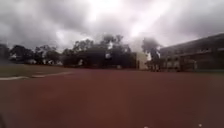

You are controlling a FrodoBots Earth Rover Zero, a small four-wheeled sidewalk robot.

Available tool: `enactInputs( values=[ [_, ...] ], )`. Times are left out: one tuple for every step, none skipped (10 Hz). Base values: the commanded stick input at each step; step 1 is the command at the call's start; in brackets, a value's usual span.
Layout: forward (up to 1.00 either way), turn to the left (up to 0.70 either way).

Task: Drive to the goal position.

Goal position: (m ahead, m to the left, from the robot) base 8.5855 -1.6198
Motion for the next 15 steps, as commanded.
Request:
enactInputs(
  values=[
    [0.7,0.0],
    [0.7,0.0],
    [0.7,0.0],
    [0.7,0.0],
    [0.7,0.0],
    [0.7,0.0],
    [0.7,-0.06],
    [0.7,-0.16],
    [0.7,-0.25],
    [0.7,-0.35],
    [0.7,-0.35],
    [0.7,-0.35],
    [0.7,-0.35],
    [0.7,-0.35],
    [0.7,-0.35]
  ],
)
